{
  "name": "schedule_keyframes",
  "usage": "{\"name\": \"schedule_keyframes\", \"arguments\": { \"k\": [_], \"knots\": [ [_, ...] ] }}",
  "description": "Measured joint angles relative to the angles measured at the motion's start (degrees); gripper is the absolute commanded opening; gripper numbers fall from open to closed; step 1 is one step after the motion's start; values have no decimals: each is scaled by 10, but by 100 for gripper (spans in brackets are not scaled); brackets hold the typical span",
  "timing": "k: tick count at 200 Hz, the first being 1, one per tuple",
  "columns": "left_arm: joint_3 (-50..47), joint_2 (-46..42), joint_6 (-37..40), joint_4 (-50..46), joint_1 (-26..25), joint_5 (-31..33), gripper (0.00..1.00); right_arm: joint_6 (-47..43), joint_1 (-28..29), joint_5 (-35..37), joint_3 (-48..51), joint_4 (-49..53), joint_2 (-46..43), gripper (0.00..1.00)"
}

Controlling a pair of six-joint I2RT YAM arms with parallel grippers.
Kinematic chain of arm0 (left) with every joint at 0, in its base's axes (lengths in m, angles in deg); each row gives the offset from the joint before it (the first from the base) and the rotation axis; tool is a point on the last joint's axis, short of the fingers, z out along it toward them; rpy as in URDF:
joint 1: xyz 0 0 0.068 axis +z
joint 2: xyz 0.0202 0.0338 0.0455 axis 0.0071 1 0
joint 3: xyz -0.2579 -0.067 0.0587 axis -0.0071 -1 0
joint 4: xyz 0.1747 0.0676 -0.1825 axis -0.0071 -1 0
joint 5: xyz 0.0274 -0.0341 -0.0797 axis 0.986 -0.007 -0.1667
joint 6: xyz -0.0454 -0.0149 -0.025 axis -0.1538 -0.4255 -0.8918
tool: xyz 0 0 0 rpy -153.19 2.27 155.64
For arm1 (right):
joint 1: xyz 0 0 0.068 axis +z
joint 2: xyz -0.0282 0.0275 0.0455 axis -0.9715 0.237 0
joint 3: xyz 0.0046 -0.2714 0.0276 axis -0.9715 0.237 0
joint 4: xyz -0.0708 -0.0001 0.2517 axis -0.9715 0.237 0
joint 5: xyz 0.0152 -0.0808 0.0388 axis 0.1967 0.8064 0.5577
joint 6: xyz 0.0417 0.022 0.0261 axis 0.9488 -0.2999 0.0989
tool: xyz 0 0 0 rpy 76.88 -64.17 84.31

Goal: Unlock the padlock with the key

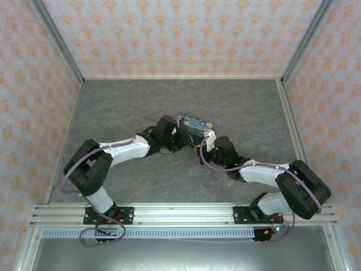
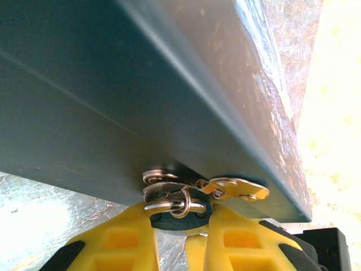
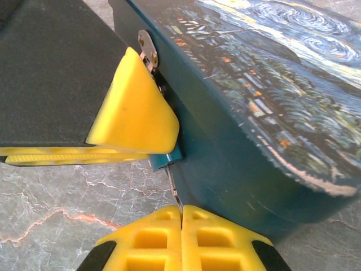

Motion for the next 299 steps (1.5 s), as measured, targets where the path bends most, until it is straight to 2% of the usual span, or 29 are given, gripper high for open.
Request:
{"name": "schedule_keyframes", "arguments": {
  "k": [74, 155, 299],
  "knots": [
    [0, -1, 0, -3, 0, 6, 17, 12, 0, -12, 2, -18, 4, 0],
    [0, -1, -11, -1, 0, 15, 17, 66, -28, -71, 2, -59, 46, 0],
    [1, -5, -4, 1, -8, 10, 17, 60, -54, -107, 2, -52, 30, 0]
  ]
}}
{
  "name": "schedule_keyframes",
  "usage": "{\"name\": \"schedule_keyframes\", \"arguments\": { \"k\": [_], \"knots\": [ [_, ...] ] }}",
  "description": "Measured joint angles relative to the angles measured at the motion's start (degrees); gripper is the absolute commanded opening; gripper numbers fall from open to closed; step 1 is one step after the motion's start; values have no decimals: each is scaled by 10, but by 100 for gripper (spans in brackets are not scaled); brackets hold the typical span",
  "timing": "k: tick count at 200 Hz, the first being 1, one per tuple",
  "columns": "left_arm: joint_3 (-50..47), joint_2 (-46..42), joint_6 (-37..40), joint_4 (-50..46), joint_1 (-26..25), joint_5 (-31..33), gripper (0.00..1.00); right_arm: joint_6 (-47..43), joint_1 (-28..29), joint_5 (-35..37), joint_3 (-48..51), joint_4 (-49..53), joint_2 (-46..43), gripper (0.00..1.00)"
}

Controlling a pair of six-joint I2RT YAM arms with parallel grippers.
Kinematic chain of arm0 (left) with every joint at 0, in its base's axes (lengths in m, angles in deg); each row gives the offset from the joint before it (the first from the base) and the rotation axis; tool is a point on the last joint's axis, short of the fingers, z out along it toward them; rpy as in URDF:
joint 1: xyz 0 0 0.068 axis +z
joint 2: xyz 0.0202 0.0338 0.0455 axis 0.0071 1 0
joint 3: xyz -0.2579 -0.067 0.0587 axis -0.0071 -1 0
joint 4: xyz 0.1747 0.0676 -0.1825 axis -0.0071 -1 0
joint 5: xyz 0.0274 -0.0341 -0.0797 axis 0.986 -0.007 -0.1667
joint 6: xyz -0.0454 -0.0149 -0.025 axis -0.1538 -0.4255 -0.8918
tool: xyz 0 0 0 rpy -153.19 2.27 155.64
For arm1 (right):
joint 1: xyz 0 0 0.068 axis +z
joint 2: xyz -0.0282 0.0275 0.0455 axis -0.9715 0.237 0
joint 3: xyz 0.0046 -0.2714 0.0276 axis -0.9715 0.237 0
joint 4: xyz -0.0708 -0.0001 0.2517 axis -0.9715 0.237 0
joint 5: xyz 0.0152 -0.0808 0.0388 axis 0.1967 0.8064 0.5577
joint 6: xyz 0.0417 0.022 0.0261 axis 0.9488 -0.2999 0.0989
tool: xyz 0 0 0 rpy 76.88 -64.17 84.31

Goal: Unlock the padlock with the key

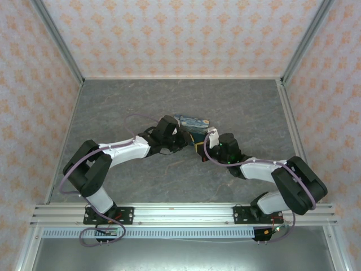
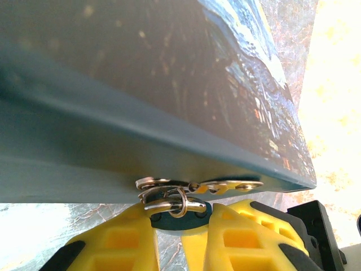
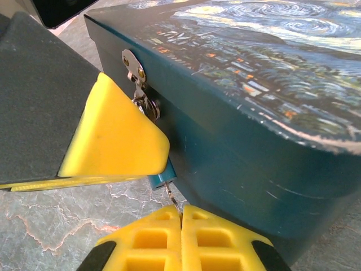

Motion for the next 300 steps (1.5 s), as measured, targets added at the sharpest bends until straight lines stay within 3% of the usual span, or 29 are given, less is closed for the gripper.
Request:
{"name": "schedule_keyframes", "arguments": {
  "k": [75, 151, 188, 238, 273, 300],
  "knots": [
    [0, 6, 0, 11, -1, -4, 17, 32, -3, -10, -3, -12, 7, 0],
    [2, 80, -14, 54, -14, -17, 19, 98, 0, 24, 43, -62, 53, 0],
    [-2, 90, -17, 72, -14, -15, 31, 124, 14, 50, 46, -76, 65, 0],
    [-21, 76, -15, 75, -15, -8, 58, 162, 27, 62, 52, -96, 68, 0],
    [-54, 36, -18, 57, -15, 14, 65, 189, 32, 63, 52, -96, 68, 0],
    [-87, 2, -35, 78, -15, 36, 64, 219, 36, 63, 52, -95, 63, 0]
  ]
}}
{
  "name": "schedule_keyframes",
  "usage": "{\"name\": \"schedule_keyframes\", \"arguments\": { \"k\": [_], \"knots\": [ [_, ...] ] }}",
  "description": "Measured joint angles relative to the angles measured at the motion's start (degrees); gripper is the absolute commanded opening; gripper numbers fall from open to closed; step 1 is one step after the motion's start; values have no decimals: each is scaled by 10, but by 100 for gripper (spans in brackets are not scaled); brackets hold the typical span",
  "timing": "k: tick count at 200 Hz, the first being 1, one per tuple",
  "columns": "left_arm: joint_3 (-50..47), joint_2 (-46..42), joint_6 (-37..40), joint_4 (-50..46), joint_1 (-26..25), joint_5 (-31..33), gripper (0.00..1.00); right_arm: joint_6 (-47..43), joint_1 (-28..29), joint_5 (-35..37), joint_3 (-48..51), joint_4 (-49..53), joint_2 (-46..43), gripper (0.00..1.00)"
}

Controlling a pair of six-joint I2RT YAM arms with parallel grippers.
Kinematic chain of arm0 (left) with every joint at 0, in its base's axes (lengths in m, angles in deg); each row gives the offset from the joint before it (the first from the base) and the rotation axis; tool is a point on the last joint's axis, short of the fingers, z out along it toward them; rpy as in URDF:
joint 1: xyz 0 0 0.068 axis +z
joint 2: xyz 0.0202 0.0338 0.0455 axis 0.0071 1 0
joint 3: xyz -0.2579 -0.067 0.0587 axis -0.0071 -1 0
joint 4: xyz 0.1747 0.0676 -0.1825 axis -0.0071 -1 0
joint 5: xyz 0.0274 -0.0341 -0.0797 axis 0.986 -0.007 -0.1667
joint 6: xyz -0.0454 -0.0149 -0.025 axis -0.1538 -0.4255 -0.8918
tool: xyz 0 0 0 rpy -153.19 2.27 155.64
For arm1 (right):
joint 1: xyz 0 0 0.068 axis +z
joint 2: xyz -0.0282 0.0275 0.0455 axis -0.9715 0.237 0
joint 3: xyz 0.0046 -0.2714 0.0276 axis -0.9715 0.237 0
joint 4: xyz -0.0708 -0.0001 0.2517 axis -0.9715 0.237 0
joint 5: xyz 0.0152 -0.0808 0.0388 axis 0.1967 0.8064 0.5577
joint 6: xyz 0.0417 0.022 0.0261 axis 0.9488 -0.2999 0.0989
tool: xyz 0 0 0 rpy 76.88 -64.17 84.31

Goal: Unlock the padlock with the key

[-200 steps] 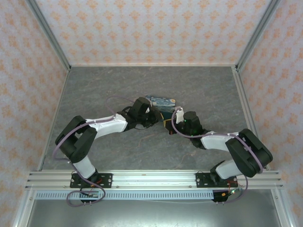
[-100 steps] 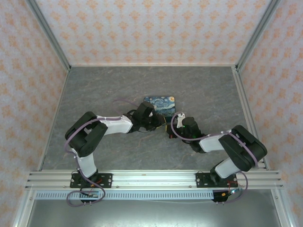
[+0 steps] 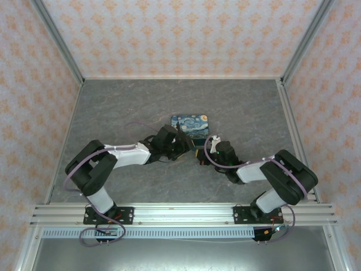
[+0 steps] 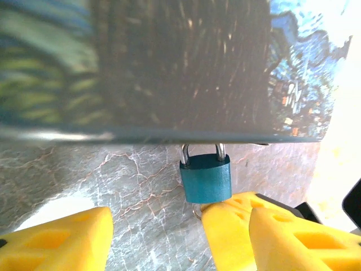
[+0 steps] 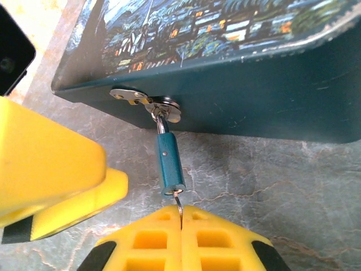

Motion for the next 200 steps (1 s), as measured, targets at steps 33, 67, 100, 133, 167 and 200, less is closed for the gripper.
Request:
{"name": "schedule_keyframes", "arguments": {
  "k": [33, 67, 100, 133, 167, 200],
  "knots": [
    [-41, -15, -36, 52, 0, 20, 56, 38, 2, 0, 0, 8, -17, 0],
    [-62, -15, -75, 109, 0, 31, 53, 70, 2, -2, -8, 33, -23, 0],
    [-65, -15, -107, 156, -8, 33, 53, 99, 2, -6, -14, 41, -23, 0],
    [-65, -10, -132, 174, -19, 41, 53, 120, 2, -13, -18, 48, -23, 0],
    [-65, 2, -148, 174, -22, 46, 50, 133, 2, -15, -22, 51, -23, 0],
    [-63, 18, -156, 173, -24, 49, 45, 142, 2, -17, -22, 53, -23, 0]
  ]
}}
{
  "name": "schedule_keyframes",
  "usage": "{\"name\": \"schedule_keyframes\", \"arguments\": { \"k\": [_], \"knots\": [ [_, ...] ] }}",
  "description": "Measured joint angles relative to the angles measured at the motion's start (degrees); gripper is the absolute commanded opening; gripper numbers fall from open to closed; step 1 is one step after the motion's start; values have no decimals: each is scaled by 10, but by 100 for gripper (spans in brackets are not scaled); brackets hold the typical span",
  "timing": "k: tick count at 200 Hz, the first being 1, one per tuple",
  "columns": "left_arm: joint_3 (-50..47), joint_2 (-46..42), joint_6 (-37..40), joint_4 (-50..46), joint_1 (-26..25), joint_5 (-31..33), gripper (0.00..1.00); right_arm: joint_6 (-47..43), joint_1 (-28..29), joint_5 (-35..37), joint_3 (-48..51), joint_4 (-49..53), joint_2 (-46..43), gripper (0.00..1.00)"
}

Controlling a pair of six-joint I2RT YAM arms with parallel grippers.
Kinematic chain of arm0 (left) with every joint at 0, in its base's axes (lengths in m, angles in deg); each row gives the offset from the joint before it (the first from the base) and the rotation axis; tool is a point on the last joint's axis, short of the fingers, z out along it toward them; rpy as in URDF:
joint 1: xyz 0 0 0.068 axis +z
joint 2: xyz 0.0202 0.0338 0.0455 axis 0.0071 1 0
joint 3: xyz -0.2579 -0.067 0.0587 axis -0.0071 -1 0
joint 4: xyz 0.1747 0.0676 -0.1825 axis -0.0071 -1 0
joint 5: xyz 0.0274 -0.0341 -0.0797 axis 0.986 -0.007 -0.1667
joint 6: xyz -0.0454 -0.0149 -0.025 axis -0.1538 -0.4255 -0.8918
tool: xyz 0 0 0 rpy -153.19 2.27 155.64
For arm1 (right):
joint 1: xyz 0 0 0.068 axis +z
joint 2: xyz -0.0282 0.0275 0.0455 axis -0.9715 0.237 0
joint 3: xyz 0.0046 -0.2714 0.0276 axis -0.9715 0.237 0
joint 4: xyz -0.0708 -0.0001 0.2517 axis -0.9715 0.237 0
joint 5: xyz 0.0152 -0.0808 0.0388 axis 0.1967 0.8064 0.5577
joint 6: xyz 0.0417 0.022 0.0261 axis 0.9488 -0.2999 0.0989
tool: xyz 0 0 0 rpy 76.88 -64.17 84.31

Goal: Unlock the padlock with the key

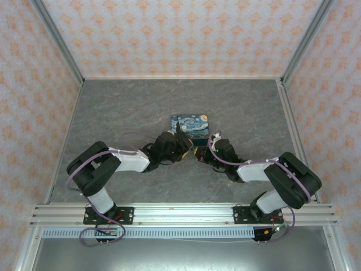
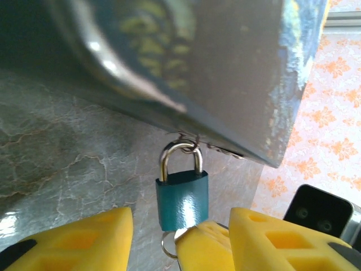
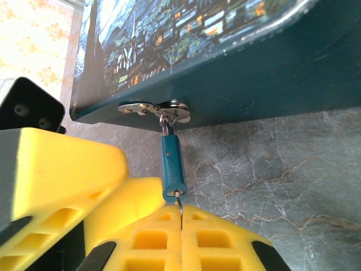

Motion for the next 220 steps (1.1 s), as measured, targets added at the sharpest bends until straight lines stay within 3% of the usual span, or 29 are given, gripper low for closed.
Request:
{"name": "schedule_keyframes", "arguments": {
  "k": [69, 151, 220],
  "knots": [
    [8, 24, -25, 5, -9, 15, 34, 26, 0, 0, -3, 7, 0, 0],
    [8, 40, -68, 36, -13, 29, 40, 66, 0, 0, -7, 9, 0, 0],
    [10, 43, -91, 50, -17, 40, 30, 90, 0, -1, -7, 4, 2, 0]
  ]
}}
